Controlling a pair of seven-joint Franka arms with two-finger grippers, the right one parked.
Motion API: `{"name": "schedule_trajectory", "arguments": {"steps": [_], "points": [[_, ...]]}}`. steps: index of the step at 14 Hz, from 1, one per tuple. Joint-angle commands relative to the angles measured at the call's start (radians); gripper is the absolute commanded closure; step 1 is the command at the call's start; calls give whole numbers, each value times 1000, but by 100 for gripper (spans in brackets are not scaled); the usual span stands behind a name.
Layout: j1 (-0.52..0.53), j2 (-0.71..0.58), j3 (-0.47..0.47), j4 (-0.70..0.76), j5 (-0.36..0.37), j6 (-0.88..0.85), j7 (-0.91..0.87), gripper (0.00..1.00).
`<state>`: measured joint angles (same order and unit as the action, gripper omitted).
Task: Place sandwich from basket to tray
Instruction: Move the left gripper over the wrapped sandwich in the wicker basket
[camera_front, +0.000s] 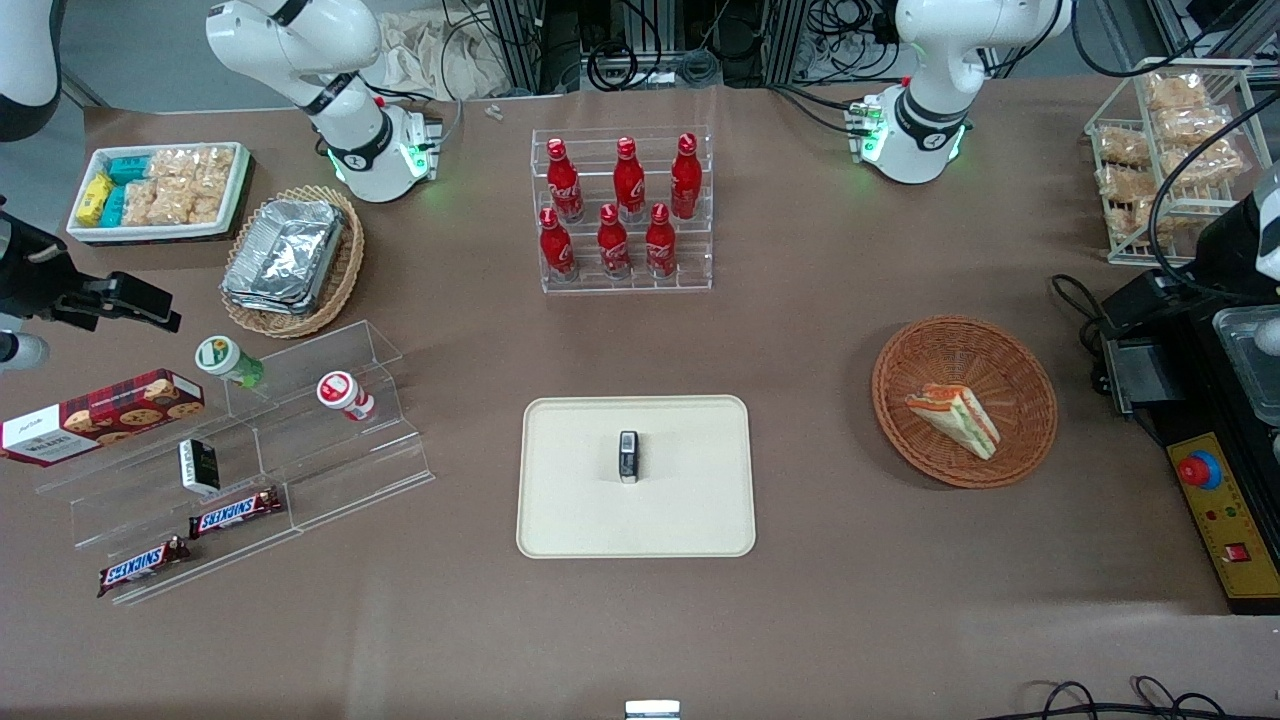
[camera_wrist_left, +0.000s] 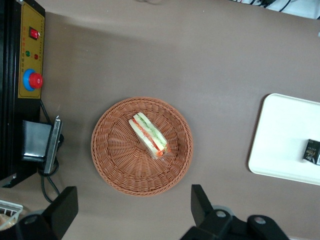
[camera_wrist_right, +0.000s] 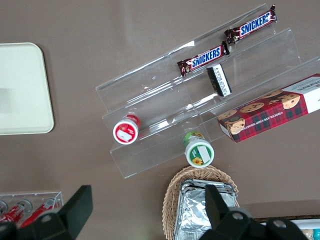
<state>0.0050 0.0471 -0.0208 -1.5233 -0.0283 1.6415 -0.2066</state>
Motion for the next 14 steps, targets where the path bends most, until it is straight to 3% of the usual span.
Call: {"name": "schedule_trajectory", "arguments": {"steps": [1, 7, 11, 14], "points": [[25, 25, -5, 37, -9, -29, 24, 0], [20, 65, -7, 17, -1, -32, -8, 0], [15, 100, -10, -56, -4, 7, -408, 0], [15, 102, -10, -184, -4, 140, -657, 0]]}}
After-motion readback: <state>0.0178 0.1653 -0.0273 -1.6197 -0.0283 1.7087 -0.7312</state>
